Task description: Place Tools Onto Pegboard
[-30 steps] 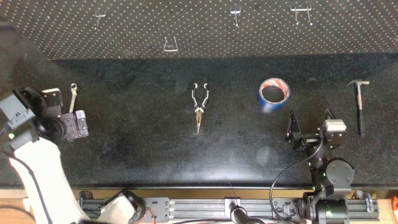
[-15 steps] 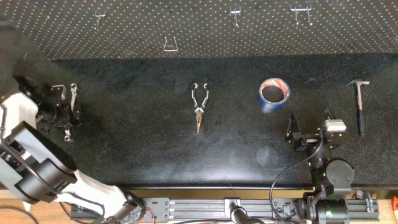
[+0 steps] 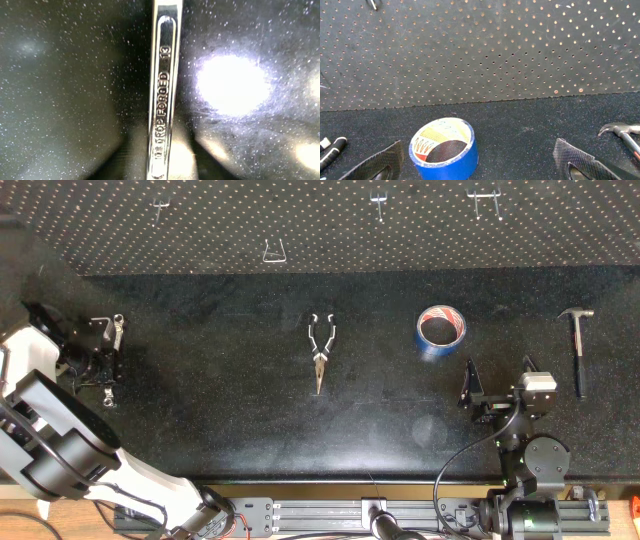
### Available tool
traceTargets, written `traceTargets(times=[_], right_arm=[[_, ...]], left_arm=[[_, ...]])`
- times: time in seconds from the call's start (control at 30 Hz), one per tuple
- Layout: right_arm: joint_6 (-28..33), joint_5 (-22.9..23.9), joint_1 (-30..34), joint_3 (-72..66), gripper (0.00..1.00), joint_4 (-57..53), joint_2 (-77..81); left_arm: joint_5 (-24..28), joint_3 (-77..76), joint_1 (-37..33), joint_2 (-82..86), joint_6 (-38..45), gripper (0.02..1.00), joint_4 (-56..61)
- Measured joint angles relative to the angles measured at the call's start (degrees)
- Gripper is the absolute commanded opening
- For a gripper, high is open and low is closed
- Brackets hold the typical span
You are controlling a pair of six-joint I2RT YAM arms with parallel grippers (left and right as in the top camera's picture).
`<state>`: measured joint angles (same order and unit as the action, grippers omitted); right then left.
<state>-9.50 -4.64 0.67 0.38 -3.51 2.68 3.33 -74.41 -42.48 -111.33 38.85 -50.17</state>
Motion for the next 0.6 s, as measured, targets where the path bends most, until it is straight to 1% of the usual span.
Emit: traceTargets(times=[0.17,0.23,0.3,0.33,0.37,0.4,0.43,0.47,0.5,0.53,0.6], right_arm=[[0.0,0.0,0.0,0.0,0.976,0.0,0.0],[0.0,0.0,0.0,0.0,0.976,0.0,0.0],[0.0,0.0,0.0,0.0,0.976,0.0,0.0],[0.0,0.0,0.0,0.0,0.976,0.0,0.0],[0.0,0.0,0.0,0.0,0.976,0.0,0.0],[0.0,-0.02,0.0,0.0,0.976,0.0,0.0],[0.0,-0.02,0.0,0.11,0.976,-0.07,0.04],[0.0,0.0,0.0,0.09,0.974,-0.13,0.0],[0.0,-0.02,0.0,0.15,0.976,-0.28,0.02],[0.0,-0.02,0.0,0.17,0.976,-0.2,-0.02],[0.0,-0.02,0.0,0.15,0.976,-0.22,0.0]], left_arm=[[-0.31,-0.22,-0.02,-0.07,0.55,0.027,-2.62],[-0.74,0.48,0.26,1.31,0.55,0.027,-1.18],[-1.31,2.38,1.77,11.32,-0.52,0.029,3.3],[-1.57,4.79,3.34,20.79,-3.15,0.027,5.31],[-1.6,6.25,4.74,26.27,-6.1,0.027,7.26],[-1.62,11.04,7.17,34.29,-10.78,0.029,12.46],[-1.68,20.04,11.45,43.87,-15.72,0.029,20.37],[-1.25,27.39,14.78,49.9,-18.29,0.029,23.63],[-1.75,36.0,17.49,56.83,-20.83,0.027,32.61],[-1.36,42.05,20.76,65.53,-22.8,0.029,33.0],[-1.14,42.84,22.82,66.77,-28.0,0.029,34.25]])
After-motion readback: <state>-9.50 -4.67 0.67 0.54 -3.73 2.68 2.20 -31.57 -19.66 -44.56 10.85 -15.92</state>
